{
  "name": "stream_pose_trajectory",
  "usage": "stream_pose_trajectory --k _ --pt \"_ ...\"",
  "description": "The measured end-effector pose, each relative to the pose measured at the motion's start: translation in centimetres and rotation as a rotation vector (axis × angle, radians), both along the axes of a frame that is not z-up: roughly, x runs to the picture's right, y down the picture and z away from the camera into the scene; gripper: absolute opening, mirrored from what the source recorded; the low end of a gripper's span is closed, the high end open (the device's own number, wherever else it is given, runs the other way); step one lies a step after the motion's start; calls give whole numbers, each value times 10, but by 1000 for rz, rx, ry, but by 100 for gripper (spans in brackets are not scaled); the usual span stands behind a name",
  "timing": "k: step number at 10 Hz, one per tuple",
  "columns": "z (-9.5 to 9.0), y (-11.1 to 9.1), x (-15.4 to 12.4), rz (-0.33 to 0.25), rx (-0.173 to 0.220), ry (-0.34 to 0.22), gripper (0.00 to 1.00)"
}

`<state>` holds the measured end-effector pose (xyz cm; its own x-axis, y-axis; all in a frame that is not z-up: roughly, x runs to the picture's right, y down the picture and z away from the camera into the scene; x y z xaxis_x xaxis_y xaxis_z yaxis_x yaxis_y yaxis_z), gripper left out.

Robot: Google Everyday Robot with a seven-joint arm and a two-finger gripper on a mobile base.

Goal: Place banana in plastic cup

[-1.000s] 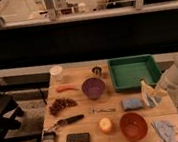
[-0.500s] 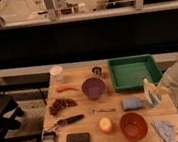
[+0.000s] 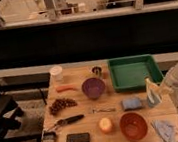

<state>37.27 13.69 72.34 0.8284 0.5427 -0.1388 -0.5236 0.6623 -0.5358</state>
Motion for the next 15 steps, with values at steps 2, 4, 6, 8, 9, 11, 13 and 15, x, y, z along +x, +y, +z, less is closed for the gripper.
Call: stream_pose_trajectory --k 2,4,6,8,9,11,13,15 --pt "-2 1 7 -4 -11 1 5" --pt "-5 3 14 2 -20 3 5" --pt "-10 9 16 8 -35 -4 5" --pt "-12 20 15 11 -61 -14 5" --pt "-9 24 13 11 -69 -20 5" --pt "-4 28 9 8 -84 -29 5" --pt "0 31 7 8 -92 -34 5" --pt "2 31 5 8 -96 -35 7"
